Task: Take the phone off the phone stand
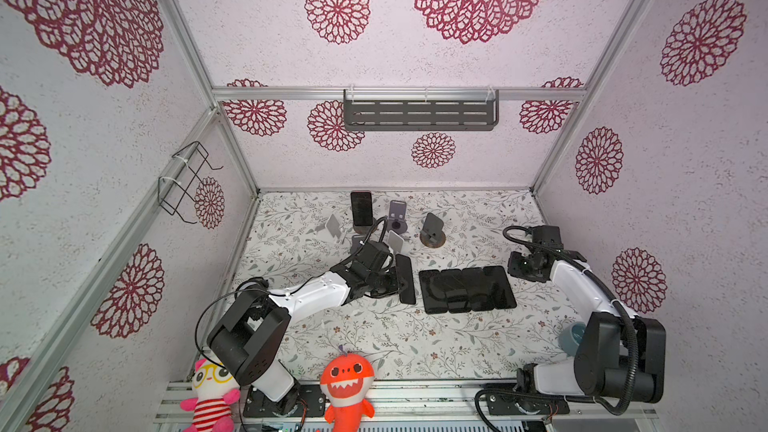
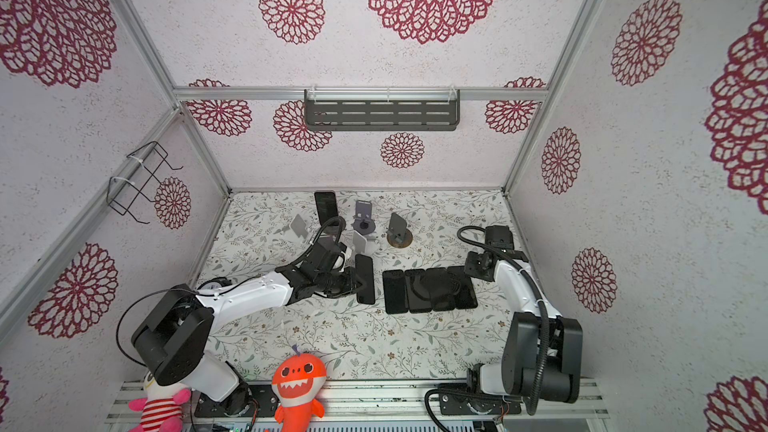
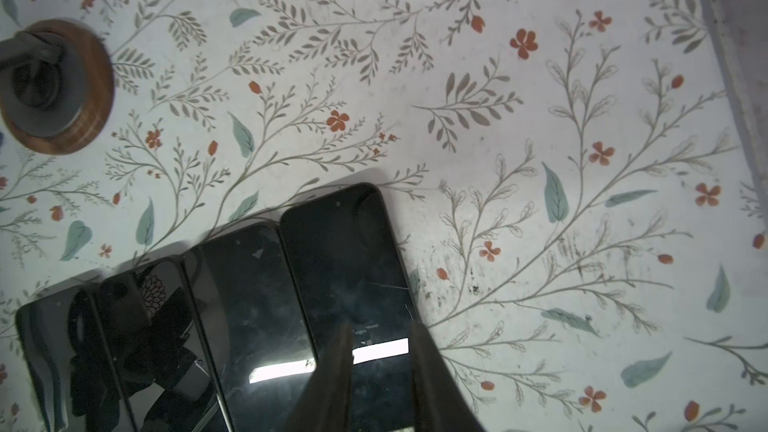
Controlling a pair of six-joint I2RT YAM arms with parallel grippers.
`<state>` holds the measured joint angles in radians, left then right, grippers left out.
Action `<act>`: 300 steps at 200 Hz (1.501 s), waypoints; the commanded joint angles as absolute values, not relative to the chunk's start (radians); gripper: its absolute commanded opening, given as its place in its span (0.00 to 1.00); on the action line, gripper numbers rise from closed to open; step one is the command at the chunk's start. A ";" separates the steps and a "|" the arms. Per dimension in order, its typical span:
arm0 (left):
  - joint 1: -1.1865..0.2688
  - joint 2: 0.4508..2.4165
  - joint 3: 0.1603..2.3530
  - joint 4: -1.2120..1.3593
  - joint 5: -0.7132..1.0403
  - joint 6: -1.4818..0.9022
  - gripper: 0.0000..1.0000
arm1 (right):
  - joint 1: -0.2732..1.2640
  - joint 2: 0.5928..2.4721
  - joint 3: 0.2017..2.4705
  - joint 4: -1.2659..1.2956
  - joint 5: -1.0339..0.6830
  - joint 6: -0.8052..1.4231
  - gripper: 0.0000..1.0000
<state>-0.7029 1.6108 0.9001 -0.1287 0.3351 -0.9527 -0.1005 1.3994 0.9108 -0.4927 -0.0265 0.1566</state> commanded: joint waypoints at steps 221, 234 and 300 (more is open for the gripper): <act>-0.744 1.818 0.957 -0.008 0.394 -1.044 0.00 | -0.159 1.598 0.799 -0.311 -0.005 0.137 0.00; -0.746 1.820 0.959 -0.006 0.392 -1.049 0.00 | -0.159 1.598 0.796 -0.312 -0.005 0.134 0.00; -0.745 1.855 0.977 -0.018 0.391 -1.071 0.00 | -0.158 1.606 0.793 -0.316 -0.017 0.128 0.00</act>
<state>-0.7353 1.8259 0.9562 -0.0257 0.4099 -1.0630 -0.1566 1.5879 0.8070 -0.3035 -0.0044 0.1486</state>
